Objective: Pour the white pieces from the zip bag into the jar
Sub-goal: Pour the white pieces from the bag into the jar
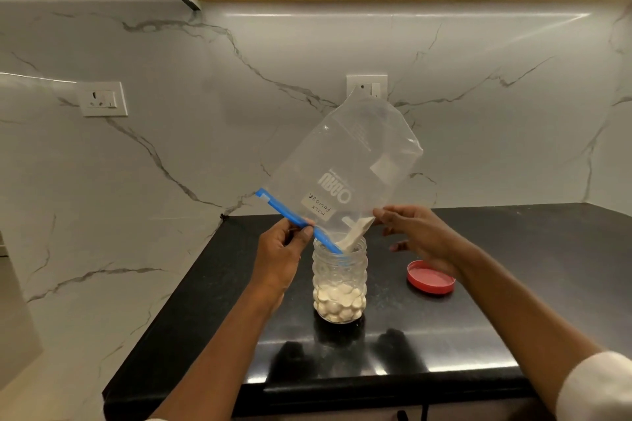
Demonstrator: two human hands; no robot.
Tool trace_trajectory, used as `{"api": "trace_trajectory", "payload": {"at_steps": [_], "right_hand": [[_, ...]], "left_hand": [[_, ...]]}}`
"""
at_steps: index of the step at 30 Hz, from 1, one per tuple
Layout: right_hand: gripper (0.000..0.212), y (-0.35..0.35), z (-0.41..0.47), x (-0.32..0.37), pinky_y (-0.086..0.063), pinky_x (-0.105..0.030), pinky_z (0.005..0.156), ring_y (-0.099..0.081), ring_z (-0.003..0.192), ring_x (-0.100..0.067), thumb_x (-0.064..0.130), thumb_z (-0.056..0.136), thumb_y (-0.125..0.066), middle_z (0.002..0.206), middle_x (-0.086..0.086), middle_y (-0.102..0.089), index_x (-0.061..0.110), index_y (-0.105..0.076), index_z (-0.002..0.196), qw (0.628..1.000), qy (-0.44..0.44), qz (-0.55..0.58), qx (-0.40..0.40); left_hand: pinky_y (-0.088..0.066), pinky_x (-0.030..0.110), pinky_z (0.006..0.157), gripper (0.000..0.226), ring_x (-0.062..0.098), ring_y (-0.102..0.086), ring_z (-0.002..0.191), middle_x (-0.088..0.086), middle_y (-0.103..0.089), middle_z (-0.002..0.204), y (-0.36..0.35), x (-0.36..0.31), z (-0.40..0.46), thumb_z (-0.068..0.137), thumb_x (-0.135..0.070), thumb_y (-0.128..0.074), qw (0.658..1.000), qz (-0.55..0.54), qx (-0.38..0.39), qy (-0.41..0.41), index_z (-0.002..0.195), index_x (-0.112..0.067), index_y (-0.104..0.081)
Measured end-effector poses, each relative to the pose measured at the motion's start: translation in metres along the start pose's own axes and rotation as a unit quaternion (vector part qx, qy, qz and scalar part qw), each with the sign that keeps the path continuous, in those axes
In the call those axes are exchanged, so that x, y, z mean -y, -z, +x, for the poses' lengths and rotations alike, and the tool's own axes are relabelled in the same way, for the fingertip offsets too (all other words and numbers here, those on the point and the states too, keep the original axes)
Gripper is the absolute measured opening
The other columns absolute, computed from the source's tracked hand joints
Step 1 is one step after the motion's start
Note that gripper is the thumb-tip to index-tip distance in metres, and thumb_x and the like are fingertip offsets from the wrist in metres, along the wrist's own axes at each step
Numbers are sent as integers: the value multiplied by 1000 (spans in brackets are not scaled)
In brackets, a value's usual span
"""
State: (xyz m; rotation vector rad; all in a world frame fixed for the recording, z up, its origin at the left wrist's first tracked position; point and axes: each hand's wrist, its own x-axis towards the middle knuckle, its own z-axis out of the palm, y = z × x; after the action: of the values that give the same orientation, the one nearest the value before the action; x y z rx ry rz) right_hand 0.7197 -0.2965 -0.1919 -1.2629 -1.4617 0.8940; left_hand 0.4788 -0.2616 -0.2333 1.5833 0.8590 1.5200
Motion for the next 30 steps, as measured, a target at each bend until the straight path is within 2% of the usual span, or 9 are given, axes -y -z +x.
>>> {"api": "trace_trajectory", "payload": {"at_steps": [2,8,13,19,23,26,30], "right_hand": [[35,-12,0,-5,-51,-34,76,-61,97,-17,46,78,-67,105,3,-73,22,-75,103,999,18,27,-9],[17,-34,1,-16,-51,-33,70,-59,87,-18,31,91,-64,97,-4,-72,18,-74,95,989,71,80,-104],[19,-38,0,-7,-48,-35,70,-56,83,-17,31,95,-59,97,-5,-71,22,-75,95,976,109,117,-149],[19,-41,-2,-4,-47,-29,68,-55,83,-16,27,96,-58,98,-1,-71,20,-75,98,966,126,125,-190],[16,-40,-1,-8,-47,-29,66,-54,80,-14,29,94,-61,96,3,-72,25,-77,94,972,128,103,-168],[16,-36,-1,-9,-47,-28,64,-54,78,-10,27,94,-62,93,9,-73,30,-77,90,968,134,109,-181],[17,-35,-1,-7,-47,-29,65,-54,80,-12,28,94,-61,95,6,-73,30,-77,92,971,129,99,-174]], "left_hand": [[-50,13,59,11,-3,-60,65,-15,-71,86,2,1,1,93,-22,-65,1000,2,-5,5,98,-31,-68],[-52,14,60,10,1,-60,68,-13,-71,87,4,2,0,93,-23,-65,1000,0,-15,12,97,-31,-69],[-51,13,58,11,-3,-57,63,-11,-71,85,3,-3,2,92,-22,-65,999,-7,-30,12,99,-30,-68],[-50,11,61,13,-11,-61,74,-12,-69,96,-1,-3,4,94,-24,-63,999,6,-28,19,106,-28,-67],[-49,10,58,9,-11,-61,73,-10,-69,94,-1,-4,6,94,-25,-63,999,18,-36,22,101,-30,-65],[-48,9,59,10,-8,-60,71,-3,-68,93,-1,-5,6,95,-23,-62,999,19,-29,18,97,-32,-65],[-48,11,60,15,-4,-56,66,5,-65,95,0,-8,5,96,-24,-60,999,19,-24,23,97,-38,-63]]}}
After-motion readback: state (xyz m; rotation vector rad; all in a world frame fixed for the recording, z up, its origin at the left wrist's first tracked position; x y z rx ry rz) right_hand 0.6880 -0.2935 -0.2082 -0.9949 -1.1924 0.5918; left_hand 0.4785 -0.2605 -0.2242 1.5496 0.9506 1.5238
